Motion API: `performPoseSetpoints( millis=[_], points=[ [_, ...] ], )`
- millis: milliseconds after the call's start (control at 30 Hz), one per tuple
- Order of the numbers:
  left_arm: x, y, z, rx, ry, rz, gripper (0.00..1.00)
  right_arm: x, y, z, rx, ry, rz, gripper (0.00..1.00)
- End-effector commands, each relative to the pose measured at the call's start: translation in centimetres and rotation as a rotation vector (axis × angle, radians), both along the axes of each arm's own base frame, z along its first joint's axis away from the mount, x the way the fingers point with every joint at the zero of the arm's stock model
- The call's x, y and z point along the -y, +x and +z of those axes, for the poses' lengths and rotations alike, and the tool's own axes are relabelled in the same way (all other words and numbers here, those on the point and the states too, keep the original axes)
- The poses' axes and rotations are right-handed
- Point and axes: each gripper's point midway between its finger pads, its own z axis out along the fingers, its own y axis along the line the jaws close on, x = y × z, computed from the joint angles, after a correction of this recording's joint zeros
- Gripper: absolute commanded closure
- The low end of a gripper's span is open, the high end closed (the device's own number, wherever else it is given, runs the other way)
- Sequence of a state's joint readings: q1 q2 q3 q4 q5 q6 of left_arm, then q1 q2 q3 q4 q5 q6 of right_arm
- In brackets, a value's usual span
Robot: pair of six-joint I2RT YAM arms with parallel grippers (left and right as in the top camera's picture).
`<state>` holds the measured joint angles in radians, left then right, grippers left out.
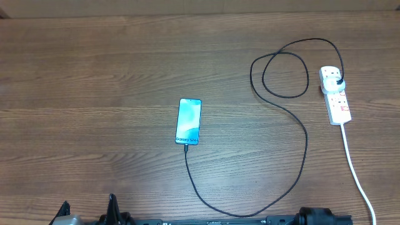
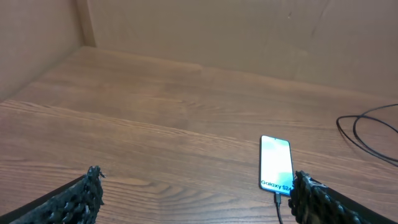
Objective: Plug charger to phone and switch on socket
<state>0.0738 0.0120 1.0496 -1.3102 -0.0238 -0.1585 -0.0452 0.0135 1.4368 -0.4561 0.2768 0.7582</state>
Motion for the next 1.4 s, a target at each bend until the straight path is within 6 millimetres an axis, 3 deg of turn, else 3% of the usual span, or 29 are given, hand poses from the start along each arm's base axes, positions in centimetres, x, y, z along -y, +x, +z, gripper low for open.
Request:
performPoseSetpoints(
  millis=[0,100,300,533,700,900,1067,1200,1367],
  points=[
    [-0.2,-0.2,0.1,0.013,-0.010,0.017,0.00,0.0,2.7,-0.4,-0.025,-0.002,0.006,0.00],
    [-0.2,-0.2,0.1,0.012,-0.010,0.017,0.00,0.2,5.6,-0.7,-0.040,0.000,0.005,0.00],
    [-0.2,-0.2,0.1,0.013,-0.010,0.017,0.00,0.6,15.4,-4.7,-0.197,0.008,0.006,0.00],
    [-0.2,-0.2,0.1,0.012,-0.010,0.017,0.00,1.1,26.2,-13.7,-0.472,0.021,0.006,0.00],
    [-0.2,-0.2,0.1,0.013,-0.010,0.017,0.00,1.4,31.2,-20.5,-0.649,0.030,0.005,0.00],
    [-0.2,-0.2,0.1,0.012,-0.010,0.017,0.01,1.5,34.9,-27.9,-0.815,0.038,0.006,0.00],
    [-0.2,-0.2,0.1,0.012,-0.010,0.017,0.00,1.5,36.5,-32.6,-0.918,0.041,0.009,0.00],
    [-0.2,-0.2,0.1,0.012,-0.010,0.017,0.00,1.6,37.3,-35.4,-0.974,0.044,0.009,0.00],
    [-0.2,-0.2,0.1,0.013,-0.010,0.017,0.00,1.6,37.7,-37.4,-1.014,0.046,0.009,0.00]
  ],
)
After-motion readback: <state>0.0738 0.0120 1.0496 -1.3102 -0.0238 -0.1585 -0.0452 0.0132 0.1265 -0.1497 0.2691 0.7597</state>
